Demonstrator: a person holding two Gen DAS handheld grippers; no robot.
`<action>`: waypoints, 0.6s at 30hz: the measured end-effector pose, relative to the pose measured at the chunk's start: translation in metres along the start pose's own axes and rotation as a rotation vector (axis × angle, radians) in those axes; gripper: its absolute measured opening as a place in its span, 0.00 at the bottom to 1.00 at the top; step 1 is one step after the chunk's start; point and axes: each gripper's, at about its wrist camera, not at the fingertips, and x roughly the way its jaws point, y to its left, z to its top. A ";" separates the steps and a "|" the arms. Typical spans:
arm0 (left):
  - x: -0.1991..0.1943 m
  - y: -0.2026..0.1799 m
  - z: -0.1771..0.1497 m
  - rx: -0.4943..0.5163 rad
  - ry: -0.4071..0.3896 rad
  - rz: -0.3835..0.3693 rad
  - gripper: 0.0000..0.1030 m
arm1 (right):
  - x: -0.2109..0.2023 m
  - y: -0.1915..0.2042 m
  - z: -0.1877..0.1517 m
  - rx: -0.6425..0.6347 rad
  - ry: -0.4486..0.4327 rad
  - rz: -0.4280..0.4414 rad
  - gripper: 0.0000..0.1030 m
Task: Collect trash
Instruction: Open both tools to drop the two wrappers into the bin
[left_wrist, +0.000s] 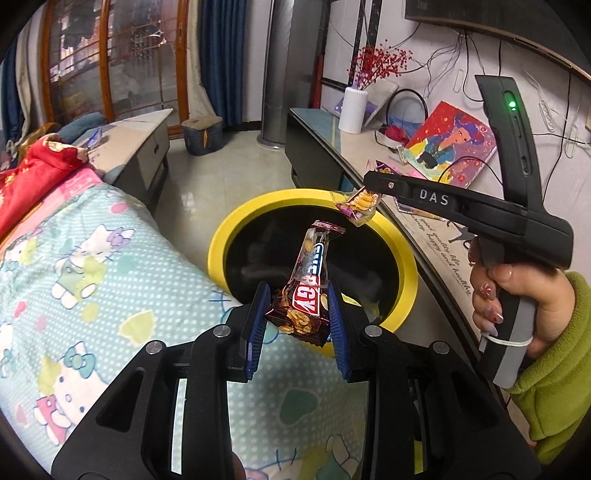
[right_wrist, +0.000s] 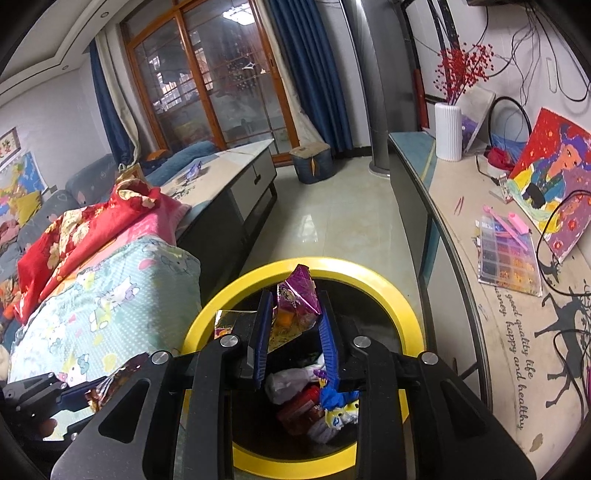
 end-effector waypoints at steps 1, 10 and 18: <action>0.005 0.000 0.000 0.001 0.008 0.002 0.23 | 0.002 -0.001 -0.001 0.004 0.006 0.000 0.24; 0.034 0.009 0.008 -0.018 0.040 0.009 0.49 | 0.009 -0.012 -0.011 0.028 0.043 0.004 0.40; 0.014 0.025 0.007 -0.062 -0.012 0.056 0.89 | -0.014 -0.004 -0.015 -0.006 0.002 -0.005 0.60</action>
